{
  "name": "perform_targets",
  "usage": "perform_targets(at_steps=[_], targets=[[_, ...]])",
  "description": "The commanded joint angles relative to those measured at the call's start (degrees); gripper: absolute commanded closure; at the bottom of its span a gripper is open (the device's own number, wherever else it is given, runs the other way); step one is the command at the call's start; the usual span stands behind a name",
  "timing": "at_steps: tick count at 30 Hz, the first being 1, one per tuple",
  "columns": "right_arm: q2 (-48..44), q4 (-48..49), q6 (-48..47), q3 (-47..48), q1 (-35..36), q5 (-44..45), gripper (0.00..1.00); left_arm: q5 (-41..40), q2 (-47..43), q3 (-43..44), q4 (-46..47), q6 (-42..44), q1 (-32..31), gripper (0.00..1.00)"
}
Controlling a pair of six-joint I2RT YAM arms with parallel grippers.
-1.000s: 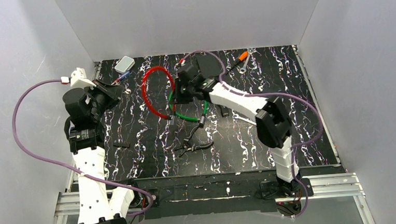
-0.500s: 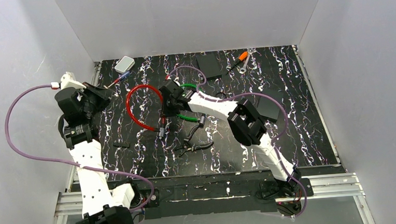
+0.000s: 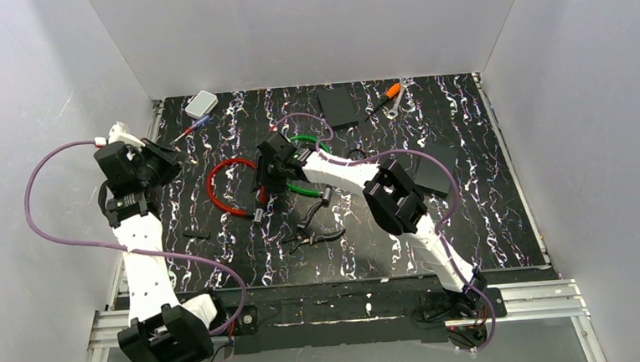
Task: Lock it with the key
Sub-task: Place the lock at the center of the board, then place the key at the center of the board.
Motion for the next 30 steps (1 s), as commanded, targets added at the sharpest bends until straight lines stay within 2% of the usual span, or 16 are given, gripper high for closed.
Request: perform_targets(at_steps=[1,7,15,22,26,30], targets=[[-2.9,4.0,2.1,1.2,0.4,-3.5,0.47,3.7,0.9,0.4,1.0,2.9,0.4,1.00],[-9.3,7.5,-0.8,-1.6,-1.0,-6.2,0.30,7.1,7.6,2.7,-1.0,9.0,0.4,1.00],[-23.1,12.5,-7.1,-14.9,-9.2,-11.1,0.02,7.4,19.6,9.9,-9.5,22.0,-3.5,0.99],[-29.4,6.9,-16.0,-20.3,-19.9,-20.2,0.02,-1.6,28.1,14.0,-15.0,32.1,-13.1,0.91],[-34.3,4.8,-21.8,-25.3,-26.7,-23.4,0.02,-8.2,32.3,15.1,-15.0,34.6,-17.2,0.93],[-38.4,5.1,-23.7,-32.0,-31.8,-27.4,0.02,-9.9,37.6,16.5,-15.9,35.6,-18.1,0.94]])
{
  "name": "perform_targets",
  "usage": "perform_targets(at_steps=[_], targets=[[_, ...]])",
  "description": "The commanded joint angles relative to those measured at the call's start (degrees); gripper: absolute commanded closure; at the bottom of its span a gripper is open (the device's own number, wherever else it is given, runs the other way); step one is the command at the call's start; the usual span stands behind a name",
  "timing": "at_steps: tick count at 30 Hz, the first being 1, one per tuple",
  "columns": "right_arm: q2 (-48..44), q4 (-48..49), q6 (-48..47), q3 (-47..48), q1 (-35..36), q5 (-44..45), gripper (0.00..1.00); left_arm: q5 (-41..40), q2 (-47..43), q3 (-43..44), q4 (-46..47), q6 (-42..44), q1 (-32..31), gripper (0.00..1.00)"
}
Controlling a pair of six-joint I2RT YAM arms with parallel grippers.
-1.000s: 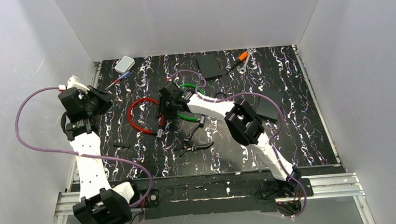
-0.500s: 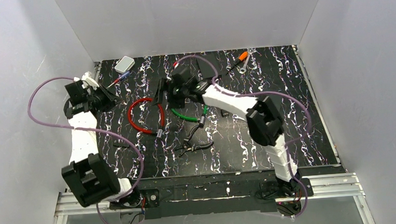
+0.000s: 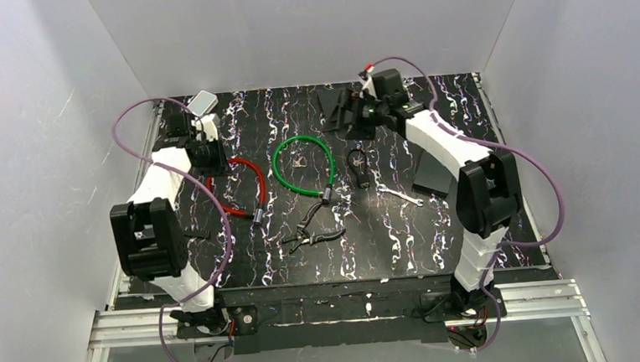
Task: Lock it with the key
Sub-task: Place the key at the center of the board.
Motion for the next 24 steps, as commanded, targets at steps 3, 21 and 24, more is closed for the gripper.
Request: perform_targets(at_steps=[3,21,24], targets=[[-8.6,-1.0,-7.4,-8.6,-6.6,-9.1,0.02,-5.5,6.3,2.8,-3.0,4.9,-0.8,0.90],[-16.7,-9.6,-28.5,-13.9,-19.9,-13.1,0.02,-1.8,4.3,8.9,-12.6,10.4,-0.8,0.02],[-16.4,-12.8,-33.5,-12.9,-22.4,-13.5,0.02,-1.0,1.5,11.5,-17.7,10.1,-0.8,0.02]])
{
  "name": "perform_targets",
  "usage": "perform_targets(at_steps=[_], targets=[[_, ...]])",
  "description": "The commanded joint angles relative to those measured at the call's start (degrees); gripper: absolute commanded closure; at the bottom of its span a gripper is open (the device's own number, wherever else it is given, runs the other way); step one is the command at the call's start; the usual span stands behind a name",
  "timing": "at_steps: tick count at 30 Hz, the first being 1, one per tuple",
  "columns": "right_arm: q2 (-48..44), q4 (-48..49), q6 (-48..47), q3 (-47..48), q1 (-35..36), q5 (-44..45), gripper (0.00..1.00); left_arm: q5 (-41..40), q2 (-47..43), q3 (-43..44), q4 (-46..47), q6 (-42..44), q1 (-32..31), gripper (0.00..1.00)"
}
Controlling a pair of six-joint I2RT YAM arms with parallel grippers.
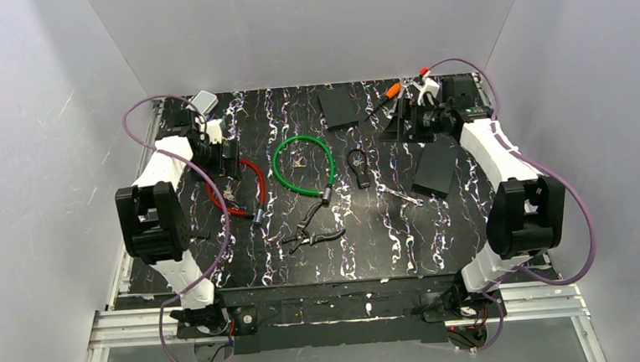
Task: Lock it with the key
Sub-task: Place the key at the center of the board, then reset both arms
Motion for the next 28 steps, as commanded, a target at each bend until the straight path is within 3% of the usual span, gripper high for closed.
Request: perform_targets(at_steps=[1,5,9,19,28], targets=[[-2.3,-5.5,-10.0,1.5,-3.7,-1.0,0.02,2.2,-8.0,5.4,-9.7,0.3,-0.2,0.02],[-3.4,-8.0,-16.4,0.5,-7.3,3.8,0.02,1.4,-11.5,6.8,-13.4,-1.5,-0.2,0.02],[-6.5,-6.7,-20.7,-3.7,-7.8,8.8,0.02,0.4,-17.7,1.4,-9.9,-2.6,-0.2,0.02],[-10.6,1.9,-20.8,-13.7,-7.8,12.9,0.02,3.2,-29.9,-8.3,-5.5,-1.0,-0.5,0.02],[-10.9,4.9,-19.3,-17.0,-7.8,12.6,0.02,0.4,-31.9,-11.7,-4.0,-2.0,-0.5,0.02]])
